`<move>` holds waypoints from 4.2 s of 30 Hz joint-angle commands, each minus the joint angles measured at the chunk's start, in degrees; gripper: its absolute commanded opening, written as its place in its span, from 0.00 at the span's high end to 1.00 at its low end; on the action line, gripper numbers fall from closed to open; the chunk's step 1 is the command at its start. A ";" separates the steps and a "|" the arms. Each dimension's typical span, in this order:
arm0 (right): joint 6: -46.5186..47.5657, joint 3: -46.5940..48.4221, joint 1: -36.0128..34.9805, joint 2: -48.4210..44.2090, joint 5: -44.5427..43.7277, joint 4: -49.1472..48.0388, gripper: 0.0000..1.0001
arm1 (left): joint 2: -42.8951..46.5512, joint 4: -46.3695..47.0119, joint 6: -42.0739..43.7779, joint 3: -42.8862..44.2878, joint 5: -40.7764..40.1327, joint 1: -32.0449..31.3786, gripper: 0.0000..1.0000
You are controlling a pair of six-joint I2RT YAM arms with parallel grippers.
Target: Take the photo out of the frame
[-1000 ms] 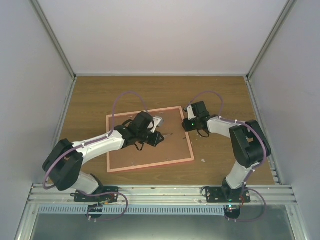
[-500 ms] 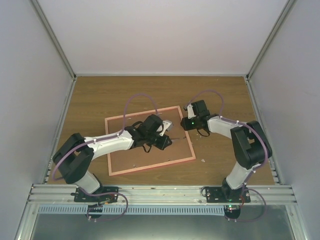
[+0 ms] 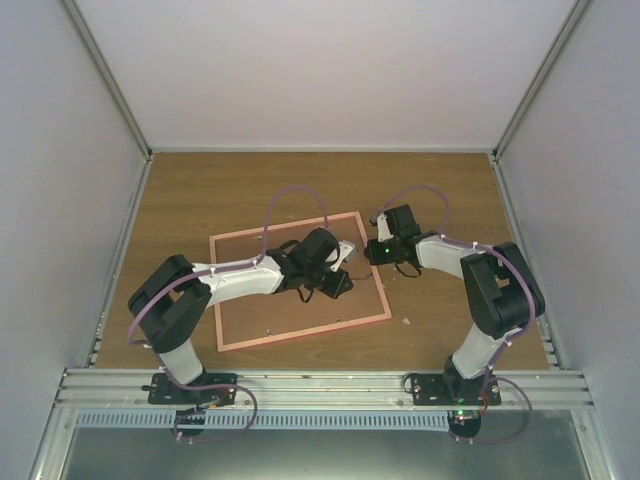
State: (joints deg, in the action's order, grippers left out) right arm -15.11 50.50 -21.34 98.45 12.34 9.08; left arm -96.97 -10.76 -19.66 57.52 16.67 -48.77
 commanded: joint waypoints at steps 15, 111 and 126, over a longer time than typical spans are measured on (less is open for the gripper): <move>-1.58 -1.89 0.04 -0.54 2.12 -1.76 0.82 | -4.70 2.80 0.88 3.72 -1.63 -0.47 1.00; 4.30 5.21 -2.00 -3.48 -13.69 23.43 0.83 | 19.09 -0.49 -4.33 -9.67 -7.80 14.84 1.00; 14.85 32.39 4.29 18.43 -19.57 19.17 0.81 | 20.08 -1.07 -4.07 -9.75 -7.29 15.20 1.00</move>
State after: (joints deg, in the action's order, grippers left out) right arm -3.20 76.27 -18.87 112.31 -4.01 30.76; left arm -79.00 -12.49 -24.62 47.81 9.15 -33.95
